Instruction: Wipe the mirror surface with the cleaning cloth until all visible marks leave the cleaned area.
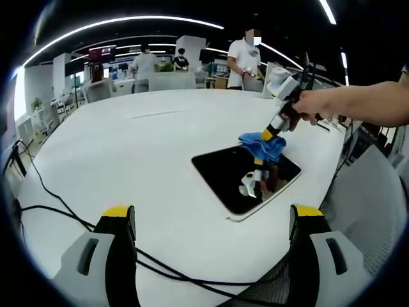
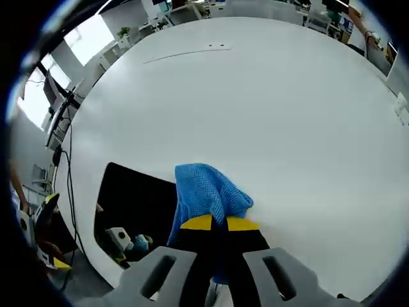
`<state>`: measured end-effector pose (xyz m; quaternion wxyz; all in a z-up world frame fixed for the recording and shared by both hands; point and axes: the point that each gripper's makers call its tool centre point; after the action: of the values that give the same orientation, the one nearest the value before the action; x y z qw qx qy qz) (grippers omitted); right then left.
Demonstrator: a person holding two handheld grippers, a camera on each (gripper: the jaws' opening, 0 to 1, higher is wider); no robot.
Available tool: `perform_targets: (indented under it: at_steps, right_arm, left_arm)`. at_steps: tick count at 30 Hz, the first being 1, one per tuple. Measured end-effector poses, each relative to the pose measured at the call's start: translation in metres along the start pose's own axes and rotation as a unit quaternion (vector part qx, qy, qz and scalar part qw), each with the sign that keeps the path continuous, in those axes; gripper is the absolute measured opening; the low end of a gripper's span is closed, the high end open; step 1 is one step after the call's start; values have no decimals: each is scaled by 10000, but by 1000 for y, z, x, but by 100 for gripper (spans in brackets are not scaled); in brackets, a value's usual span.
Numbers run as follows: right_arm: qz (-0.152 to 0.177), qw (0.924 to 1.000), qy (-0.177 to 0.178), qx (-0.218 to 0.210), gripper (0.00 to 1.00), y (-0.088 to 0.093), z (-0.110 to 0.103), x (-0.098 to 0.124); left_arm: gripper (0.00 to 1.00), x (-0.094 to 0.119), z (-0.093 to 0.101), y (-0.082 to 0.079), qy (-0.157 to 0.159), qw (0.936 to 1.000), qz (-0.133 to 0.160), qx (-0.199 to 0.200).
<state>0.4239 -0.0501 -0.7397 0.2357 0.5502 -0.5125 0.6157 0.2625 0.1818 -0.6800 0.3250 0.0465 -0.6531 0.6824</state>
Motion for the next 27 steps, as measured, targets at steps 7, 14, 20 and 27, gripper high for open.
perform_targets:
  at_steps: [7,14,20,27]
  right_arm:
    - [10,10000,51,-22,0,-6,0,0]
    - [64,9999,-71,-69,0,-8,2,-1]
    - [215,9997,-85,-99,0,-7,0,1]
    - [530,9984,-196,-89,0,-24,-7,26]
  left_arm:
    - [99,2,-2,-8,-62,9997,222,39]
    - [99,3,-5,-10,-174,9995,275,19]
    - [99,4,-6,-9,-226,9995,222,21]
    - [99,8,-10,-12,-334,9990,294,7]
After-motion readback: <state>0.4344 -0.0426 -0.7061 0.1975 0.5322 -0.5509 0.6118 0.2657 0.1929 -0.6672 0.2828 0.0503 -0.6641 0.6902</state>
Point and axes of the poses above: the point that each gripper's makers call its tool centre point, and the gripper's own axes: x roughly backward along the fingers, z roughly to its right, y roughly out of its underside, and after that the axes turned 2 degrees about x, right-handed
